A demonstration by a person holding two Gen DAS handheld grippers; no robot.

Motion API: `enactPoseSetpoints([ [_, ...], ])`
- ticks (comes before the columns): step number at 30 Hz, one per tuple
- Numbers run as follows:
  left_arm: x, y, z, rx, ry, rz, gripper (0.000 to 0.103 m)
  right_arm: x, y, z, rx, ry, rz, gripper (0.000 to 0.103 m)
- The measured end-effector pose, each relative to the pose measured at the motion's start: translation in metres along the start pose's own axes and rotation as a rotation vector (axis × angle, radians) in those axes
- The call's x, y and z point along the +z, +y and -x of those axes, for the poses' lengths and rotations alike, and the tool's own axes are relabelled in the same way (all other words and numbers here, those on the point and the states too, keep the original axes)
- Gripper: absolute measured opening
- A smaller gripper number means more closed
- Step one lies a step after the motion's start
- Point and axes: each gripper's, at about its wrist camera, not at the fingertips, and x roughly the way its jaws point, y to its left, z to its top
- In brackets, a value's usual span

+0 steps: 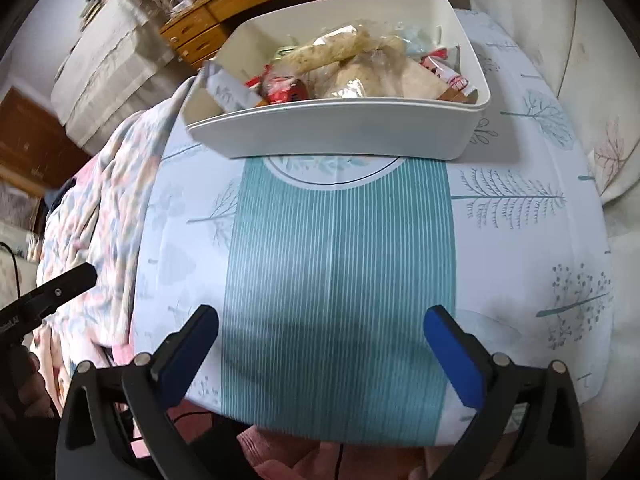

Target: Organize snacks

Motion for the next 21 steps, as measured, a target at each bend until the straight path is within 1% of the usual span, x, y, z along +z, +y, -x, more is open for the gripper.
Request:
enactPoseSetpoints([
  [4, -0.013, -0.028, 0.017, -0.017, -0.021, 0.0, 0.085, -0.008, -0.007, 0.03, -0.036, -0.004, 0.035, 0.103],
  [6, -0.017, -0.046, 0.028, -0.036, -0.04, -0.016, 0.092, -0.012, -0.013, 0.049, -0.038, -0.013, 0.027, 0.103],
  [7, -0.018, -0.054, 0.033, -0.039, -0.052, -0.031, 0.097, -0.014, -0.016, 0.061, -0.038, -0.023, 0.021, 0.103],
  [8, -0.021, -0.067, 0.039, -0.037, -0.063, -0.063, 0.097, -0.016, -0.018, 0.072, -0.035, -0.036, 0.015, 0.103],
  [10, -0.023, -0.086, 0.046, -0.028, -0.07, -0.113, 0.097, -0.019, -0.02, 0.087, -0.037, -0.046, 0.002, 0.103],
  [12, -0.023, -0.099, 0.054, -0.023, -0.083, -0.133, 0.097, -0.022, -0.02, 0.102, -0.022, -0.058, -0.01, 0.103],
  [14, -0.025, -0.107, 0.063, -0.027, -0.099, -0.137, 0.097, -0.026, -0.016, 0.118, -0.021, -0.069, -0.015, 0.103],
  [16, -0.028, -0.111, 0.076, -0.019, -0.132, -0.152, 0.098, -0.03, -0.009, 0.131, -0.041, -0.086, 0.0, 0.103],
  [18, -0.03, -0.108, 0.089, 0.007, -0.165, -0.154, 0.099, -0.034, 0.002, 0.14, -0.069, -0.105, 0.015, 0.103],
  [21, -0.032, -0.099, 0.105, 0.03, -0.193, -0.121, 0.101, -0.037, 0.014, 0.148, -0.089, -0.147, 0.049, 0.103],
])
